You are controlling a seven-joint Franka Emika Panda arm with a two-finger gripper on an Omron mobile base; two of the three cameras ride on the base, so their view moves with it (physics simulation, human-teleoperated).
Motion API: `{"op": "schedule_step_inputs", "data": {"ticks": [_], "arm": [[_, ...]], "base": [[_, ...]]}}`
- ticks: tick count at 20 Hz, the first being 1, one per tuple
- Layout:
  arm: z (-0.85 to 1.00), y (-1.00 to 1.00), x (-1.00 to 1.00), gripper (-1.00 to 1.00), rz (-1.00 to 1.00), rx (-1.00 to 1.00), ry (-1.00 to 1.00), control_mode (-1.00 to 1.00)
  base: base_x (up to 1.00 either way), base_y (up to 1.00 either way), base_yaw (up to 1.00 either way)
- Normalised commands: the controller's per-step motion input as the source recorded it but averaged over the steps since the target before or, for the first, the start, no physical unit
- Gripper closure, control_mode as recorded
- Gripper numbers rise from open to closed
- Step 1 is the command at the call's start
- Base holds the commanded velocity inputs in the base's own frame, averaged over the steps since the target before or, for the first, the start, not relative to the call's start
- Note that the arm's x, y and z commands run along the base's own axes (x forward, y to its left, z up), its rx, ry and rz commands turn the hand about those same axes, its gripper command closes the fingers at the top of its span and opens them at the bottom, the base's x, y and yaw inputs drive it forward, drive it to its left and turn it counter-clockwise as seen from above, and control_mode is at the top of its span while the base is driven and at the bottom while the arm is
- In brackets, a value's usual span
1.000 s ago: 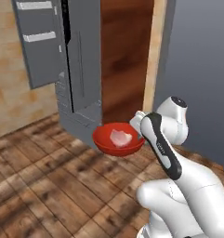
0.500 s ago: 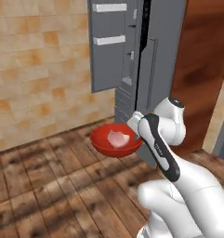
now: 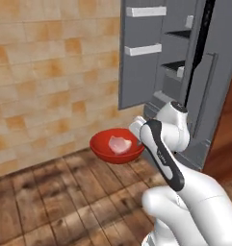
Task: Place one of the steaks on the plate and the other in the bowl. Then place the bowl in the fridge.
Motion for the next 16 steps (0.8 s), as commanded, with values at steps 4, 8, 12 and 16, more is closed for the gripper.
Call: {"op": "schedule_step_inputs", "data": {"ticks": [4,8,12,16], "arm": [[0.00,0.00,0.00,1.00,0.00,0.00,0.00,1.00],[0.00,0.00,0.00,1.00,0.00,0.00,0.00,1.00],[0.00,0.00,0.00,1.00,0.00,0.00,0.00,1.00],[0.00,0.00,0.00,1.00,0.00,0.00,0.00,1.00]], "base": [[1.00,0.62,-0.10],[1.00,0.62,-0.29],[1.00,0.52,-0.49],[0.72,0.44,-0.67]]}}
